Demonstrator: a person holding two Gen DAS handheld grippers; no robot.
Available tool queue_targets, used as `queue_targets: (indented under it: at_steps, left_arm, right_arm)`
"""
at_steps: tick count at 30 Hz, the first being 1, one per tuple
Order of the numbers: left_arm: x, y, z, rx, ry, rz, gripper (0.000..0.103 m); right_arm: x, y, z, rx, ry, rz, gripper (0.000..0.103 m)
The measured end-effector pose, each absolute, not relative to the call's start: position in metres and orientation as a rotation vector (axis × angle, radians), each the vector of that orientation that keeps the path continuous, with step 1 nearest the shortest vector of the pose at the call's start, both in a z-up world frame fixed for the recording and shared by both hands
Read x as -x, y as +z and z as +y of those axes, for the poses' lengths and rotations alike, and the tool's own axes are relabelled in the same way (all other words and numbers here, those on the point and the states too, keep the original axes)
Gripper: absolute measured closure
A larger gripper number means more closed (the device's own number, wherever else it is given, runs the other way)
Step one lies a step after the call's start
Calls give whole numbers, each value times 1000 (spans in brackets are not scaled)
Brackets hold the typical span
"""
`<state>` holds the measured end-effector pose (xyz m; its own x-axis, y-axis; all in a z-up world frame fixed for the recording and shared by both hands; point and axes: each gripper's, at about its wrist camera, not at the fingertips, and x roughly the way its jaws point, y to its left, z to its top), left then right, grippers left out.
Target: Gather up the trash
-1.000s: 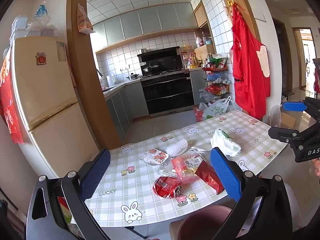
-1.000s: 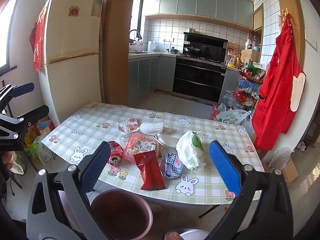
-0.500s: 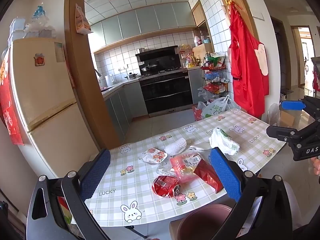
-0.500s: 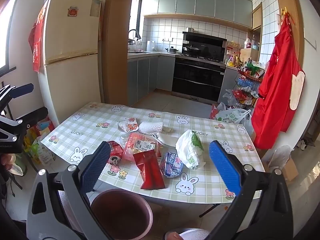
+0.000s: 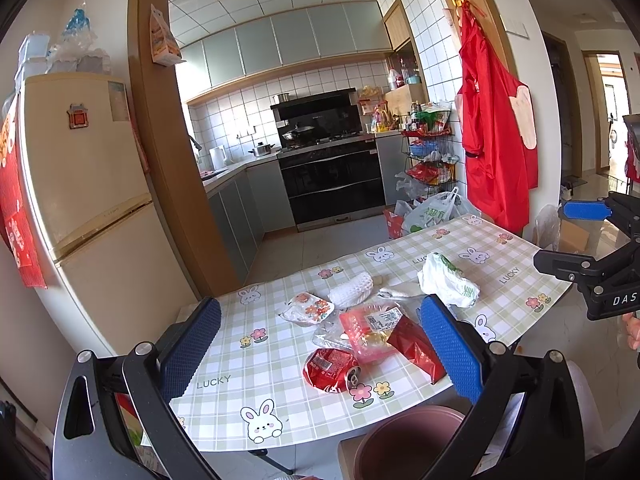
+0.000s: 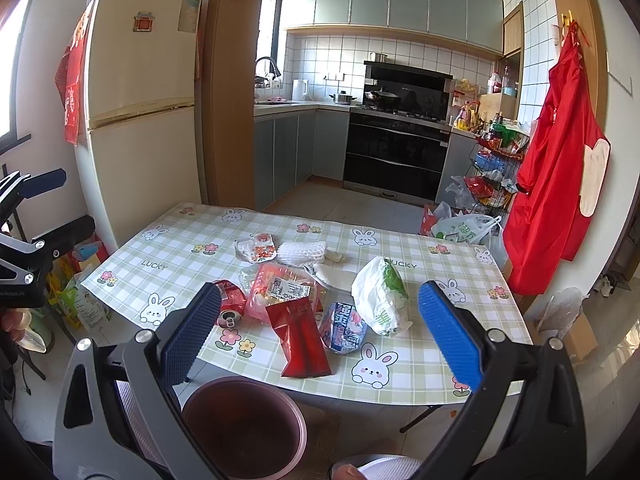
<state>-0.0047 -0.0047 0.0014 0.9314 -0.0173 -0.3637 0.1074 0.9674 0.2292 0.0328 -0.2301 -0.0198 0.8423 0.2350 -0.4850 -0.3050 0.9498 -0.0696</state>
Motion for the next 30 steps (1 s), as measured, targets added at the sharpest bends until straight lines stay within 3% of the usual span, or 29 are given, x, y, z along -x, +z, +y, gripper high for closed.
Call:
queue_targets:
  at_steps: [30]
  left_arm:
    - [6, -4, -4, -249, -65, 371, 5]
  right_arm:
    - [-32, -21, -229, 139, 284, 499, 6]
